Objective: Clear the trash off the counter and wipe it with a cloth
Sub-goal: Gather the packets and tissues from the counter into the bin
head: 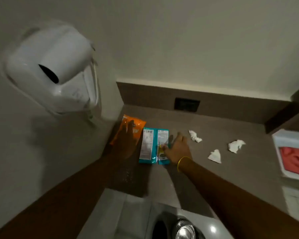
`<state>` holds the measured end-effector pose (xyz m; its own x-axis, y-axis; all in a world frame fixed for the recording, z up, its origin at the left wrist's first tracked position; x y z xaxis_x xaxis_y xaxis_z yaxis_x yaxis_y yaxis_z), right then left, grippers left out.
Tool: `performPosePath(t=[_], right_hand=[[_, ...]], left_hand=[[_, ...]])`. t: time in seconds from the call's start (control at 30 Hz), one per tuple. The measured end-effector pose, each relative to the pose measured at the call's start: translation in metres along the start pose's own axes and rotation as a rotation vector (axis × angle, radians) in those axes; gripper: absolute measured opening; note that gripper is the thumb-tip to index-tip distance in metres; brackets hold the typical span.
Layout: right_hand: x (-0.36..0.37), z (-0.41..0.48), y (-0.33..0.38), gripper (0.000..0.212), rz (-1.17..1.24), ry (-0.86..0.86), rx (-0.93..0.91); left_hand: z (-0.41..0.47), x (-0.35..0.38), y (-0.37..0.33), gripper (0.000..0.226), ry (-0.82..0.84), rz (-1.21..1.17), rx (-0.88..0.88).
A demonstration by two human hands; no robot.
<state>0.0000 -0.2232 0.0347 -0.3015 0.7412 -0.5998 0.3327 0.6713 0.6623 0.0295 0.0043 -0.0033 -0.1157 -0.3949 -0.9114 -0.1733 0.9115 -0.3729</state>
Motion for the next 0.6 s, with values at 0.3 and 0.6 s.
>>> performPosePath(t=[0.3,0.6], right_hand=[[0.078,0.065,-0.003,0.100,-0.063,-0.148,0.247],[0.074,0.075,-0.019,0.023,0.340,-0.061,0.249]], left_hand=[[0.065,0.028,0.053,0.125,0.065,-0.172,-0.233],[0.073,0.017,0.059,0.096,0.146,-0.841,-0.512]])
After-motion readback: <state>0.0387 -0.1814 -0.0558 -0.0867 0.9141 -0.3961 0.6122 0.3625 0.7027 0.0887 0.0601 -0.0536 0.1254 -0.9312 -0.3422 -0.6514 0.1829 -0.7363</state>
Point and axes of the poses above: each hand's wrist, its own z-axis towards the middle knuckle, its own x-axis out of the palm, y = z × x, the point moved 3 cm from there along z, towards the middle knuckle, and after that the axes turned 4 degrees about y, right-handed, at the moved point
